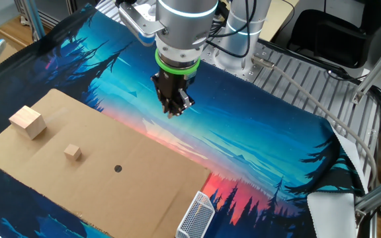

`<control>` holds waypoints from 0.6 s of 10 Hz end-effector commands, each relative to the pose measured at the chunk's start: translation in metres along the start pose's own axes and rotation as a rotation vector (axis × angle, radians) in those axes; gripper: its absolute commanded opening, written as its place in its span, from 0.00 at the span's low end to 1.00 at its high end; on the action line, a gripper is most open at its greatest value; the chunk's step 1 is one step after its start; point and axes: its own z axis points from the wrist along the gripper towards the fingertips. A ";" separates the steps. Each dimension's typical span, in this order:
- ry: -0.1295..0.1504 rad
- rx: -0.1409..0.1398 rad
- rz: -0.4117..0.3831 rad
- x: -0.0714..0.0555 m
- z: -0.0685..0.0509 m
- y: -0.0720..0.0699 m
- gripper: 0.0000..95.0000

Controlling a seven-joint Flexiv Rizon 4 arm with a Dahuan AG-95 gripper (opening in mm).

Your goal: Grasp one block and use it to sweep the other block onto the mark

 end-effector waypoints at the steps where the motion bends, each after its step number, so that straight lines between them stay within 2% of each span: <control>1: 0.002 -0.003 0.070 -0.001 0.002 0.000 0.00; 3: 0.005 -0.002 0.150 -0.005 0.004 -0.004 0.00; 4: 0.004 -0.002 0.164 -0.006 0.005 -0.006 0.00; 5: -0.002 -0.004 0.232 -0.012 0.008 -0.012 0.00; 6: -0.002 -0.004 0.246 -0.013 0.009 -0.013 0.00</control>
